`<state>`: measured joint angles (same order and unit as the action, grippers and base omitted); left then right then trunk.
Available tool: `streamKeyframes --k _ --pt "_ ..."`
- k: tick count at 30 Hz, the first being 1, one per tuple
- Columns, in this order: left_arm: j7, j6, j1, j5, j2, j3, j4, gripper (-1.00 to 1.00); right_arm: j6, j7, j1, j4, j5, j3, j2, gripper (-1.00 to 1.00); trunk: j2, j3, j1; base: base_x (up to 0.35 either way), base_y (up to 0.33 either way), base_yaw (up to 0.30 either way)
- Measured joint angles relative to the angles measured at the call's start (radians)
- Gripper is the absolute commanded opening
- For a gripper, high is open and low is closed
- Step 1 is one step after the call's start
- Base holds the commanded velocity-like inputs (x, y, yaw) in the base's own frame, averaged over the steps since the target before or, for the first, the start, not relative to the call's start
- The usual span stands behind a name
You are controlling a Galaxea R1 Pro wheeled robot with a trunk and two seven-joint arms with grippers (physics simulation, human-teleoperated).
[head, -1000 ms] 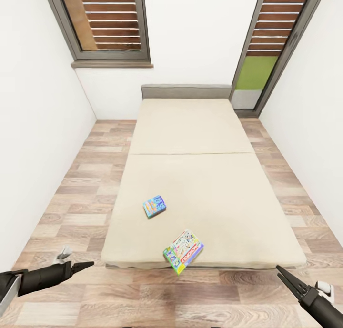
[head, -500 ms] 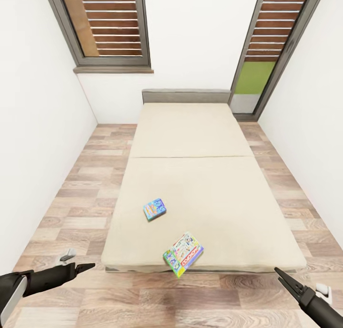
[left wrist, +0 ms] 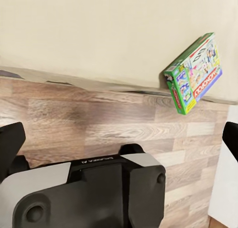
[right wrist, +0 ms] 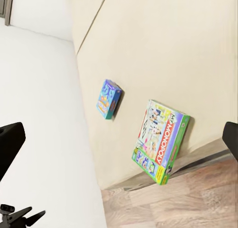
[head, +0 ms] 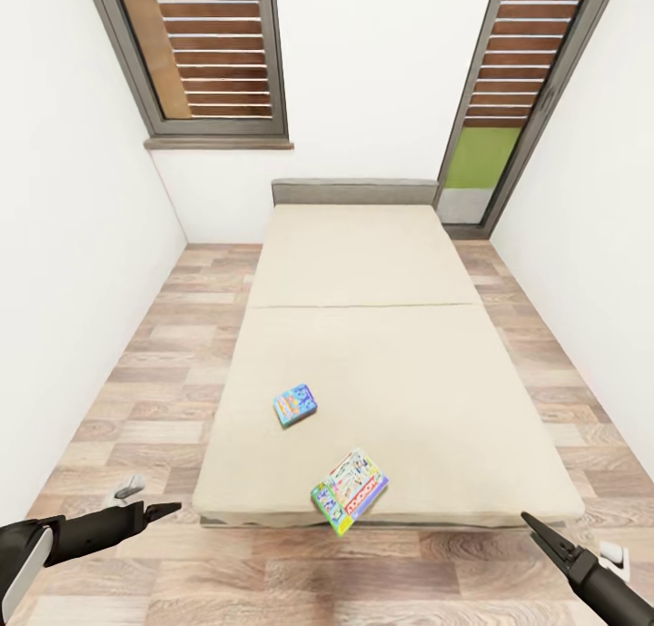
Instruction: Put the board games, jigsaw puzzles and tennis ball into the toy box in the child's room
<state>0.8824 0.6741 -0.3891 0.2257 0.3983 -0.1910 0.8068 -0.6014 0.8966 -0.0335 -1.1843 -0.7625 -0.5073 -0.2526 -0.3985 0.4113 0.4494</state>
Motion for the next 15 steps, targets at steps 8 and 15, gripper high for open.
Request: streamKeyframes --k 8,15 --pt "-0.019 -0.001 0.000 0.000 -0.001 0.001 0.000 1.00 0.013 -0.032 0.000 -0.001 -0.001 0.001 0.002 1.00 0.000 -0.013 0.000 0.000 0.000 0.000" --pt "-0.043 -0.001 0.000 -0.001 -0.001 0.003 0.000 1.00 0.015 -0.036 0.000 -0.001 -0.001 0.001 0.003 1.00 0.000 -0.025 0.000 0.000 0.000 0.000"
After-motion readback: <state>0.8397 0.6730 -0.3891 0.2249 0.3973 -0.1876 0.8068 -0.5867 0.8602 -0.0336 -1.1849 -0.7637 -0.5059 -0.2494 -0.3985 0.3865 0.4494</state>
